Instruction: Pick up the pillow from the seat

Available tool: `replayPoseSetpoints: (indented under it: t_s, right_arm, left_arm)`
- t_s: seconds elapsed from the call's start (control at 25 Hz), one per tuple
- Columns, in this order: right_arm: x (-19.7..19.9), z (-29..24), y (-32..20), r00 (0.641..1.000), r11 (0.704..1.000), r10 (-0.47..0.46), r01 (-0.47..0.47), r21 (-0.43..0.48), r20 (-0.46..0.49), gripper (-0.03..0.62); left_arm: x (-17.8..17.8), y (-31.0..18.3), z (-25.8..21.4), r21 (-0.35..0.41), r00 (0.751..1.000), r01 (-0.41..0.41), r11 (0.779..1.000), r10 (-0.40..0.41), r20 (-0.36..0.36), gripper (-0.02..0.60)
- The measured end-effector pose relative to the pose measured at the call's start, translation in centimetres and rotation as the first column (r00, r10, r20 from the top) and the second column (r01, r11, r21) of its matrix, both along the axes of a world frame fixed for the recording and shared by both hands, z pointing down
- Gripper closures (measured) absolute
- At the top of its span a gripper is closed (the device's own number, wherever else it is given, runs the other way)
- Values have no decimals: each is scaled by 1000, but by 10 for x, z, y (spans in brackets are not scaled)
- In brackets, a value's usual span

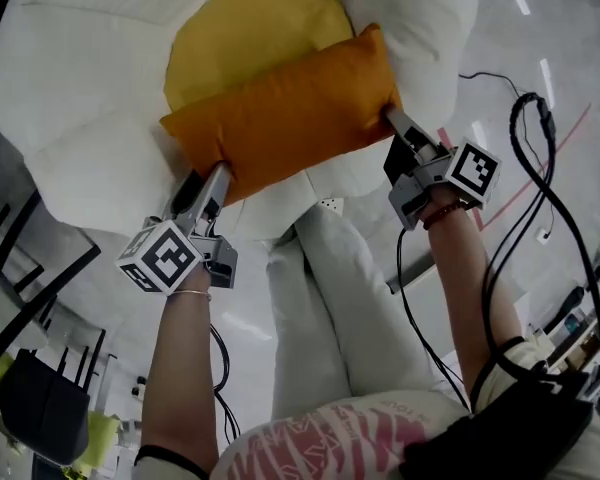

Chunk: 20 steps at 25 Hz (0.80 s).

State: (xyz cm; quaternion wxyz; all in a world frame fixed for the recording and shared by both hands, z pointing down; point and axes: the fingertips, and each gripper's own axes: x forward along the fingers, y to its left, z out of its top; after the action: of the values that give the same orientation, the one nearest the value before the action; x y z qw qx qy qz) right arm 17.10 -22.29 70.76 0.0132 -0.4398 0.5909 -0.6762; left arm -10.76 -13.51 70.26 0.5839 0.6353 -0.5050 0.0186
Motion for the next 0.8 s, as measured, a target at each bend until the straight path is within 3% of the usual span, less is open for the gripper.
replayPoseSetpoints:
  t_s: [0.16,0.4,0.56,0.64,0.8]
  right_arm:
    - [-19,-57,5,999,999,-2,0,48,45,523]
    - [-49,-149,5,993,995,64,-71,72,100,522]
    - [-68,-233,-4,991,987,11,-32,156,135,519]
    - [-74,-281,-14,989,974,-19,-16,228,150,517]
    - [-87,-380,-38,983,922,-52,-20,386,176,517]
  left_arm:
    - [-19,5,-63,59,999,20,998,-23,43,342]
    - [-53,1,-170,164,979,140,976,-161,123,344]
    - [-70,-3,-250,237,978,135,962,-168,125,348]
    - [-75,-11,-297,308,971,143,940,-193,138,348]
    - [-87,-31,-391,469,960,146,871,-240,146,347]
